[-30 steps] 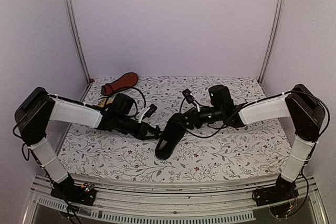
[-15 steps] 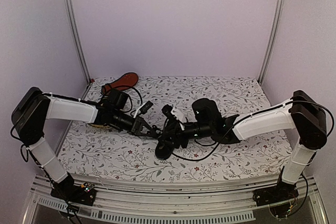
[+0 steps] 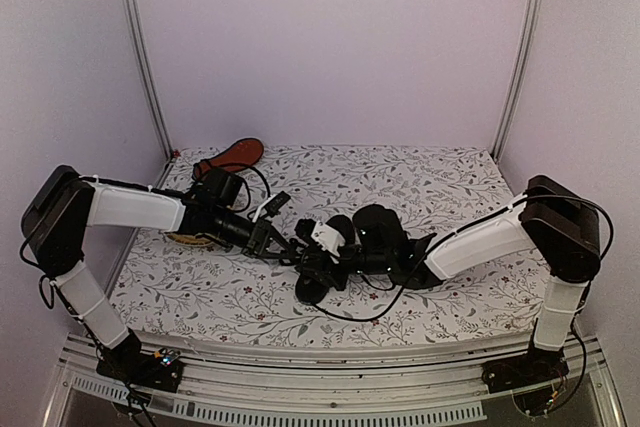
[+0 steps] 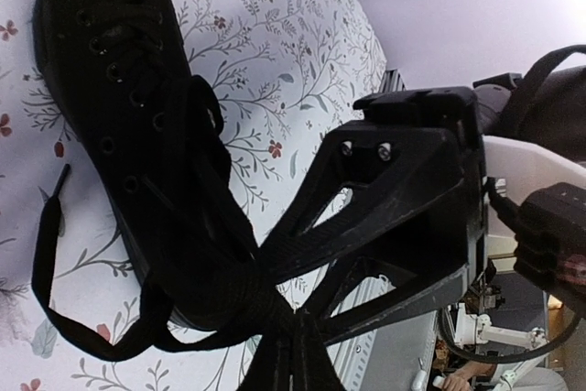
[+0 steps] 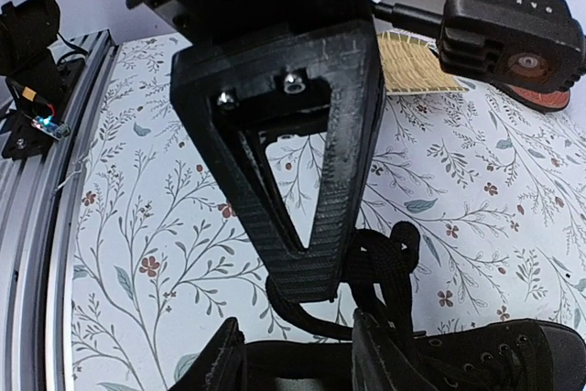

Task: Tie the shoes
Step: Pass from the right arm to the left, then pass from the left arm to the right

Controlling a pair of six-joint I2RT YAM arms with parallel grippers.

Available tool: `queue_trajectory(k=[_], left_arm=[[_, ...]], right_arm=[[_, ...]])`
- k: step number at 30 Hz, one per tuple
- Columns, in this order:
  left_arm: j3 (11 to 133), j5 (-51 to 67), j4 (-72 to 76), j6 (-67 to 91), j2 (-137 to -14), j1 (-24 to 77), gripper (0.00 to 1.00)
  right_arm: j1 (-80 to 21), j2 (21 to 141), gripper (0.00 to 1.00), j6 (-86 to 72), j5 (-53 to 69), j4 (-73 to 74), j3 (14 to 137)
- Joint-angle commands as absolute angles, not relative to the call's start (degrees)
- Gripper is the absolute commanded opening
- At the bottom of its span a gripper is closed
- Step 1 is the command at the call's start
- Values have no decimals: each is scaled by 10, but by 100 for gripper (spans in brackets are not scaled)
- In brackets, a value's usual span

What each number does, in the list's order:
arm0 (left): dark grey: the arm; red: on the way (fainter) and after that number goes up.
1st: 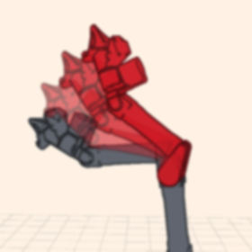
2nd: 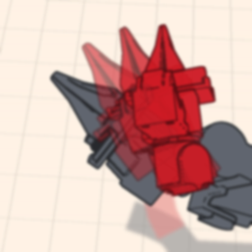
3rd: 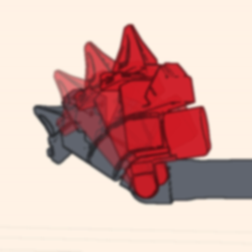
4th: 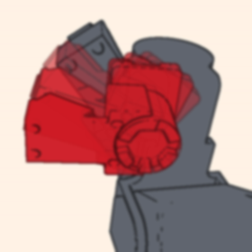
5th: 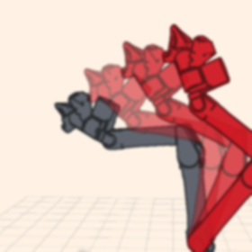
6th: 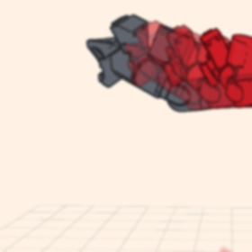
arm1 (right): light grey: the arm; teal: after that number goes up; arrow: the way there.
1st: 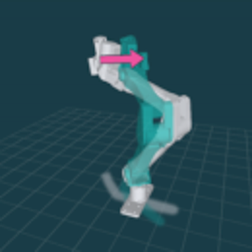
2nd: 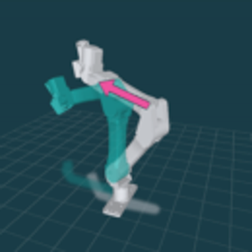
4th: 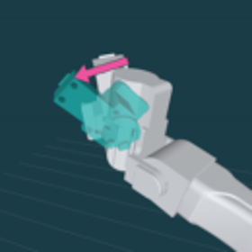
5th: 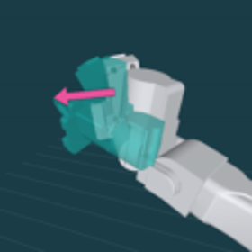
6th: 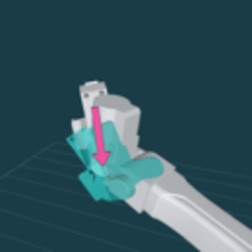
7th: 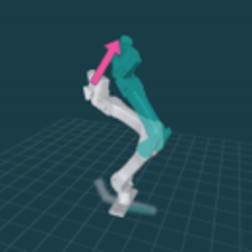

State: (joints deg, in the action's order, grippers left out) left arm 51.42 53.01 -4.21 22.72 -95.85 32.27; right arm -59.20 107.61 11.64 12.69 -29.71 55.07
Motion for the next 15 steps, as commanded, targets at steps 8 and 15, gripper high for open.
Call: queue_trajectory(k=[8,15], left_arm=[[526,550,-33,242,-944,315,0],[519,544,-7,252,-947,315,0]], right_arm=[[-594,1114,37,138,93,-328,584],[-594,1106,3,123,79,-323,587]])
